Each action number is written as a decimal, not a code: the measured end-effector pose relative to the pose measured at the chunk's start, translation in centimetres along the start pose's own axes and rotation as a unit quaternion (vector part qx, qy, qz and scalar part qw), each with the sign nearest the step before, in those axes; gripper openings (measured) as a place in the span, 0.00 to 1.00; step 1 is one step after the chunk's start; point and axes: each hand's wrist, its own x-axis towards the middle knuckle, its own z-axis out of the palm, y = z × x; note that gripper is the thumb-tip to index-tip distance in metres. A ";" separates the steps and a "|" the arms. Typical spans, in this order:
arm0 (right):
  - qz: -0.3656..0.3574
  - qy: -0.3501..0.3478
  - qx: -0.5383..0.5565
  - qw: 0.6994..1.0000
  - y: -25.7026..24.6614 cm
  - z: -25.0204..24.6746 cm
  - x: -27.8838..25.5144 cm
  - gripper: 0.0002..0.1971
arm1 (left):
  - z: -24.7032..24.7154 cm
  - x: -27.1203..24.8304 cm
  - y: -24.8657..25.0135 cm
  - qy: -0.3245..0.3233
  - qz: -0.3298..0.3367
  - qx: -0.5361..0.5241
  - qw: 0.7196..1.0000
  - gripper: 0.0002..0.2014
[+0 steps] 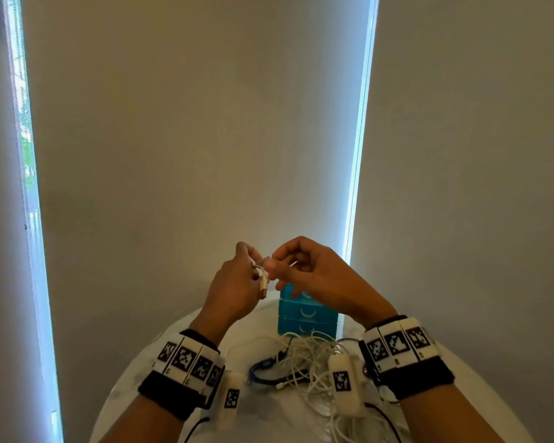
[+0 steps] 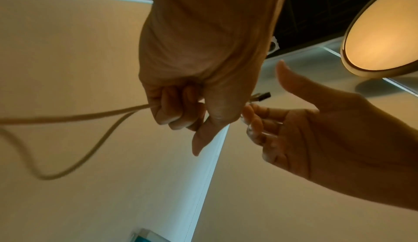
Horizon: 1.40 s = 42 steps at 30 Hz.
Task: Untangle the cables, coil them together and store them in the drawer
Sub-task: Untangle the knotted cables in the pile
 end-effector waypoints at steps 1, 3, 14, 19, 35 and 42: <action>0.008 0.000 -0.009 1.000 0.2 -0.2 -0.3 0.25 | 0.3 0.0 0.1 -0.011 0.011 0.010 1.000 0.19; 0.031 -0.004 -0.013 0.999 0.8 -0.5 -1.1 0.25 | 0.8 0.0 0.2 -0.030 0.025 0.016 0.999 0.19; 0.015 0.131 0.026 0.991 3.7 -0.9 -1.6 0.07 | 3.3 -1.1 0.0 -0.082 0.064 -0.064 0.993 0.10; 0.011 0.180 0.001 0.984 4.8 -0.3 -1.3 0.04 | 3.5 -1.6 -0.5 -0.065 0.061 -0.102 0.991 0.10; -0.002 0.048 -0.162 0.986 3.9 0.9 -1.6 0.14 | 2.6 -1.5 -0.7 -0.169 0.088 -0.114 0.975 0.25; 0.020 0.113 -0.121 0.986 4.2 0.9 -1.1 0.14 | 2.2 -1.3 -0.9 -0.158 0.085 -0.145 0.973 0.28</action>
